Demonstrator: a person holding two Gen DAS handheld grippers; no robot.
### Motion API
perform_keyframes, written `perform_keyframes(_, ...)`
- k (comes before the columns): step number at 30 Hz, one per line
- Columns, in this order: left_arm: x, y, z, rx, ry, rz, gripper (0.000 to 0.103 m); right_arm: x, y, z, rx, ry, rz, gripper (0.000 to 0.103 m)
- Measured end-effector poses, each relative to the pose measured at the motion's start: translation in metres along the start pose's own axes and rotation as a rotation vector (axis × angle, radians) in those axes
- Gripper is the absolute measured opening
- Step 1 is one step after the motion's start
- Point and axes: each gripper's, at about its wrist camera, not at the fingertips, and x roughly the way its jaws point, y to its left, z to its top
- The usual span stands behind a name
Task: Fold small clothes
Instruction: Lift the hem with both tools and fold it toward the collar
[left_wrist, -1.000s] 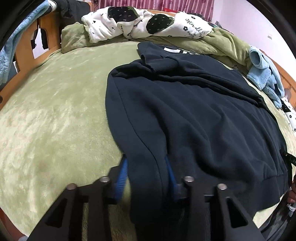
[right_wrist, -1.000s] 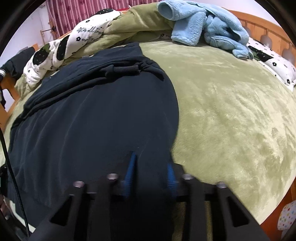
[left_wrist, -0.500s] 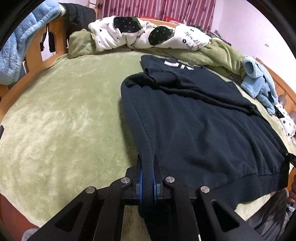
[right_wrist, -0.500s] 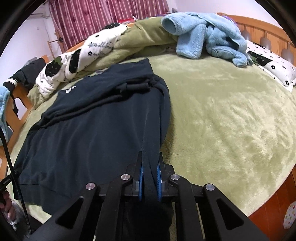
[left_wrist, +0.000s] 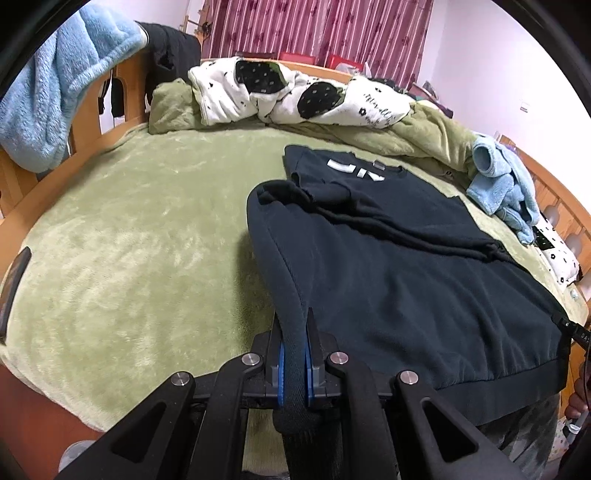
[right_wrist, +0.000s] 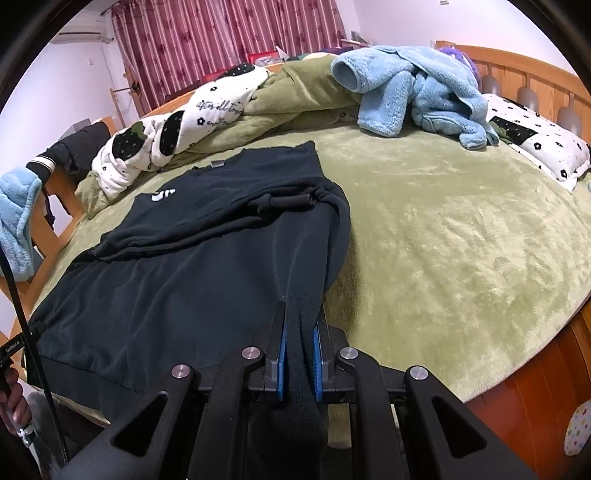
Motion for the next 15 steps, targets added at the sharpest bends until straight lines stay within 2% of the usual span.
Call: perform_keyframes(15,-0.059,0.007,-0.012,-0.01,-0.081,-0.013,0.008,-0.073,0.011,-0.01,-0.02,-0.1,0.043,0.011)
